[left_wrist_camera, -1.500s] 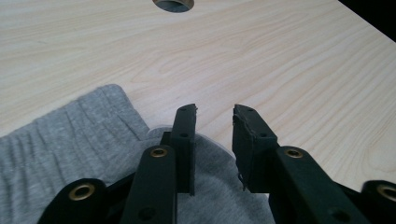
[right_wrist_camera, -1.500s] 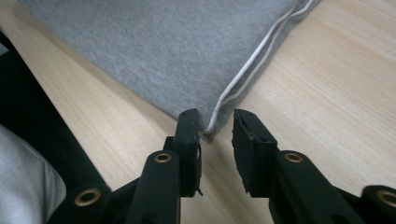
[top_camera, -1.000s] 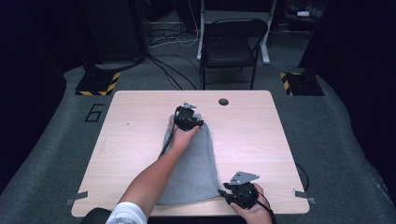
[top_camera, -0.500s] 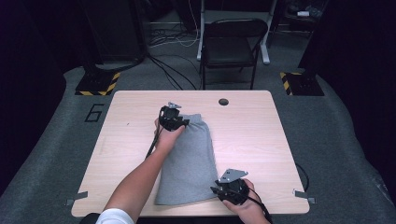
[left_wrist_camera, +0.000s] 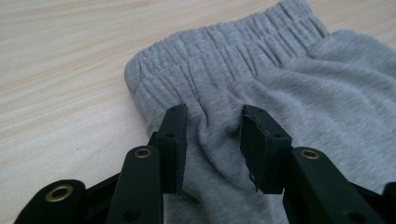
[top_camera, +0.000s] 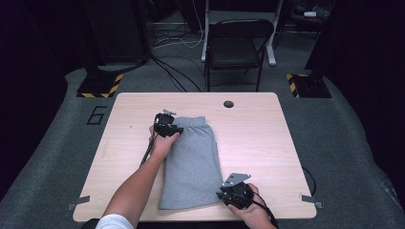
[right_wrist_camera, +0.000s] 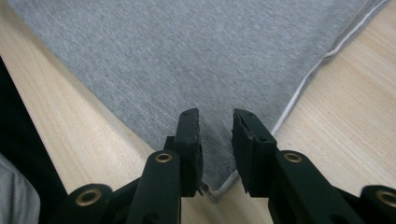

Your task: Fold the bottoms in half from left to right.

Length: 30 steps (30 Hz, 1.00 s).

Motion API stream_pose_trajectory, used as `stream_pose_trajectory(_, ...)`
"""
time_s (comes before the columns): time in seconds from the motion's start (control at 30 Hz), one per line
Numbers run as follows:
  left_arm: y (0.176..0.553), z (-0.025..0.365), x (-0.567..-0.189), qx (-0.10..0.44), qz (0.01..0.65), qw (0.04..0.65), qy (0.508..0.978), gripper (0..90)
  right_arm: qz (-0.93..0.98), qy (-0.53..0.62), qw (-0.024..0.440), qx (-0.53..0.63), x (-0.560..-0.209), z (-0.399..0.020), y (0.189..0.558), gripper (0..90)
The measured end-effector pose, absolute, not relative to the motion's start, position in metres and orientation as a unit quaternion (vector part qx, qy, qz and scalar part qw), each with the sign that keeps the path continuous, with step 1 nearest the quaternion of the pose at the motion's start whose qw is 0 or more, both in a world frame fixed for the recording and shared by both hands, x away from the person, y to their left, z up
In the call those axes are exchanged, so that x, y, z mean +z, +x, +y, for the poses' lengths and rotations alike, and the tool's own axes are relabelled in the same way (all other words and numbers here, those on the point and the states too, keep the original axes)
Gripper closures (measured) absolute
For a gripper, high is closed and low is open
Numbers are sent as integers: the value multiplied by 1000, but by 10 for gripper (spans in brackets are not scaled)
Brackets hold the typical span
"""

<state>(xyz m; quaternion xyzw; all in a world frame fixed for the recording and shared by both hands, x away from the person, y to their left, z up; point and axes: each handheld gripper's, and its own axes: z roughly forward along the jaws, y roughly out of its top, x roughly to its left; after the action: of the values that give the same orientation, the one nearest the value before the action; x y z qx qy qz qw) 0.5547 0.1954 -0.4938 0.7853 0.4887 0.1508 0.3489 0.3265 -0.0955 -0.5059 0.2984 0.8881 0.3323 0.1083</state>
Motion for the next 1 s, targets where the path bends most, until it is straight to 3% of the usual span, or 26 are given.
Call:
stream_pose_trajectory(0.17,556,196,-498,150,490,343,787,607,895,287,99,326,-505,-94,325,800)
stream_pose_trajectory(0.27,553,194,-500,158,487,350,784,595,895,288,99,327,-505,-94,324,798)
stream_pose_trajectory(0.6,547,201,-499,166,488,365,776,523,874,332,125,333,-506,-99,330,568)
stream_pose_trajectory(1.0,544,213,-496,169,497,354,774,441,864,361,123,329,-511,-101,332,471)
